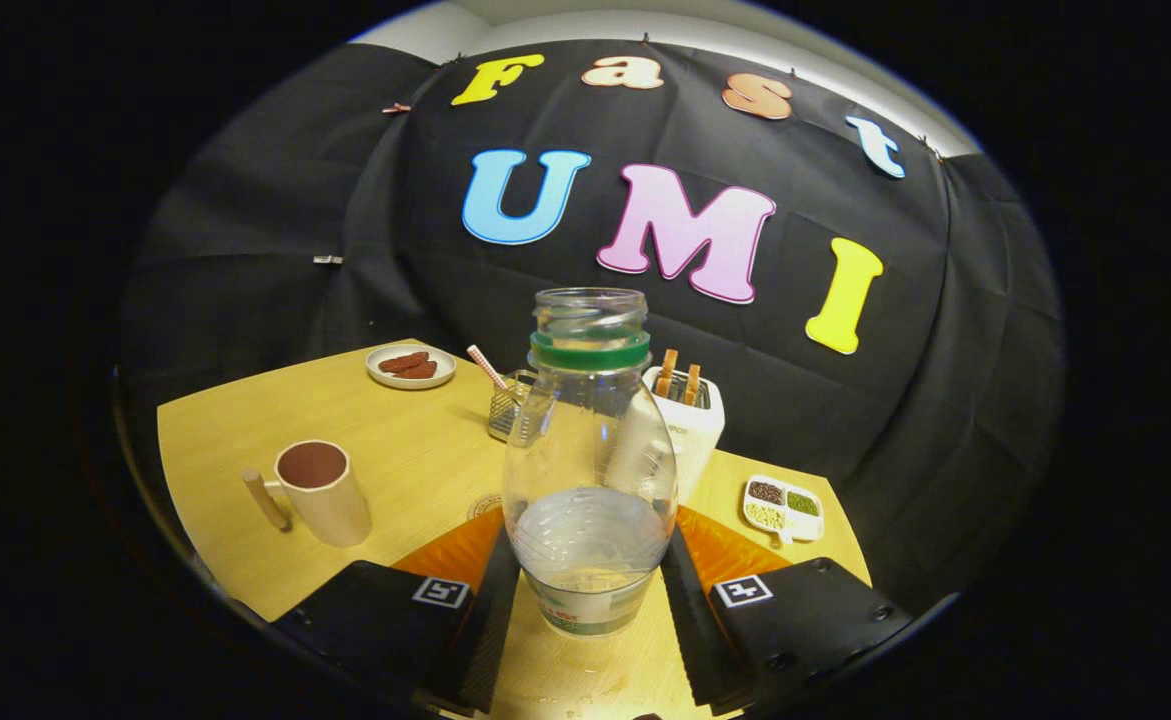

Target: Take the bottle from table, then pour the juice into the cup, finally place the bottle on the coaster

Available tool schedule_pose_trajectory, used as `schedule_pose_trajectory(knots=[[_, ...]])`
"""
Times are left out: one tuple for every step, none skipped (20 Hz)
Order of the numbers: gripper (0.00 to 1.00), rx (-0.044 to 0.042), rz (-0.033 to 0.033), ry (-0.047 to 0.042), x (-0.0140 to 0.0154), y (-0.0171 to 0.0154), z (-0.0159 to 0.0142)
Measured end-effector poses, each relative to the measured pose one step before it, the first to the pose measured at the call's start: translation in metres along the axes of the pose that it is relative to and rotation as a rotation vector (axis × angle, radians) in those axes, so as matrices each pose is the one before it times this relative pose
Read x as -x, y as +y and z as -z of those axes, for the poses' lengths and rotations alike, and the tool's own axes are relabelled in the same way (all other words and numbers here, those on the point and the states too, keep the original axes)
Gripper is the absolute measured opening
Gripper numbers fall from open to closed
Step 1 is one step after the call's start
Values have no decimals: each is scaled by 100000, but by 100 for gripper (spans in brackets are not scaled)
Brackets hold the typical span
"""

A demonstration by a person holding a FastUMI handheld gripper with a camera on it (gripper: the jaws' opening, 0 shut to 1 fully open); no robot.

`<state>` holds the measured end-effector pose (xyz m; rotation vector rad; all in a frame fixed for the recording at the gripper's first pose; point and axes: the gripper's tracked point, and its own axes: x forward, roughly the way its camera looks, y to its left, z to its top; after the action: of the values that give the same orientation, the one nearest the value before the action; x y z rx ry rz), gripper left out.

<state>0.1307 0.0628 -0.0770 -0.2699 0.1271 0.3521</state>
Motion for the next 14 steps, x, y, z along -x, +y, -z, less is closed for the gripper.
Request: schedule_pose_trajectory(knots=[[73,2595,-180,762,-69,549,-534],[74,2889,88,538,-77,532,-371],[73,2726,-127,13,-168,541,-506],[73,1981,-33,-20,-156,409,-374],[73,1660,-505,429,-205,573,-298],[73,1658,-721,740,-352,567,-107],[73,810,-1759,713,-109,834,-278],[73,325,-1030,1304,-342,775,-26],[73,890,342,1441,-109,407,101],[73,1921,289,1660,-201,400,-9],[73,3169,1149,1407,-210,258,66],[74,3830,1871,814,-295,15,-212],[74,3882,1686,574,-142,5,-10],[73,3684,1623,746,-209,262,134]])
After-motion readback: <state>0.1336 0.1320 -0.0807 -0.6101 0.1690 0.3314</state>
